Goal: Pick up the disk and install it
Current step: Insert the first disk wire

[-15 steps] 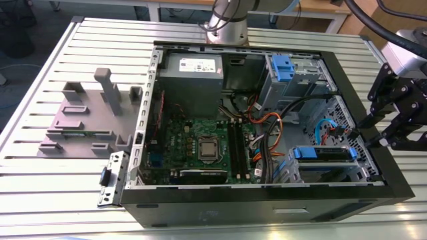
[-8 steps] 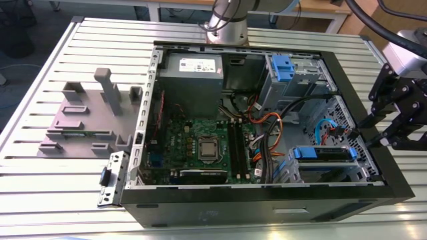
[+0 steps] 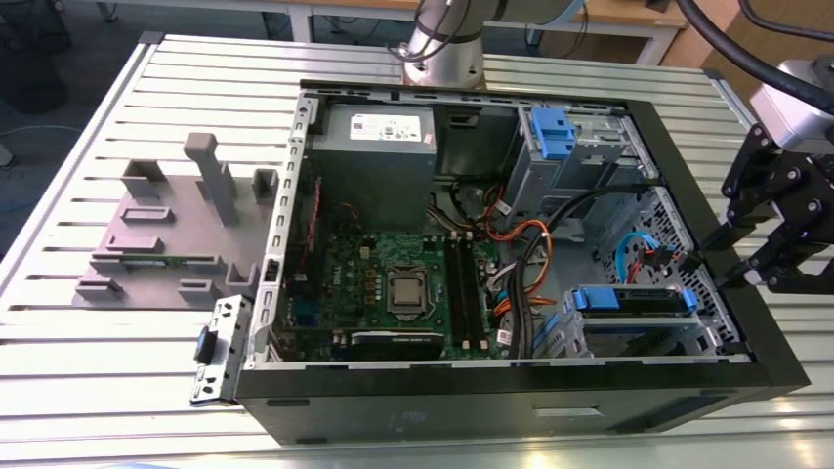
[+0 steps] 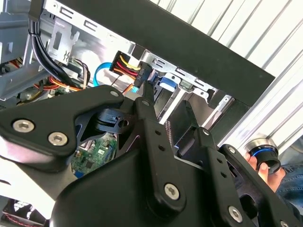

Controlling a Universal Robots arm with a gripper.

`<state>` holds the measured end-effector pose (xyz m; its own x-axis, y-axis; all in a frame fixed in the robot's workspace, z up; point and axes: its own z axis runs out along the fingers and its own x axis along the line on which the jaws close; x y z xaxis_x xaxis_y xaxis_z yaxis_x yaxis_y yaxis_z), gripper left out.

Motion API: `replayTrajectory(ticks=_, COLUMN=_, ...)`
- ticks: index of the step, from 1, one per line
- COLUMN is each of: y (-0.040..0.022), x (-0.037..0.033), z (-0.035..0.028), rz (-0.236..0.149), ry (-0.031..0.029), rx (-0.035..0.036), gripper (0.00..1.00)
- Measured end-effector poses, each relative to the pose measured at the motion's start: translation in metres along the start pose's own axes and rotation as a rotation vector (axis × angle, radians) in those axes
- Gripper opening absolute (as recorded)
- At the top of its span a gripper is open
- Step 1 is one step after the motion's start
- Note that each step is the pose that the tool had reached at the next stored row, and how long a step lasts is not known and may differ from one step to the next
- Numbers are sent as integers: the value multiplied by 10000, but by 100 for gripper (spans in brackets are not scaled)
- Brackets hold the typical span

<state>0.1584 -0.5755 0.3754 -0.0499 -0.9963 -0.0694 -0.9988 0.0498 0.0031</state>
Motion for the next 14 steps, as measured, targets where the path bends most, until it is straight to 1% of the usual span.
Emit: replayTrajectory(ticks=14, y=-38, x=-8, z=12, rz=0, ry=0, rx=0, gripper=42)
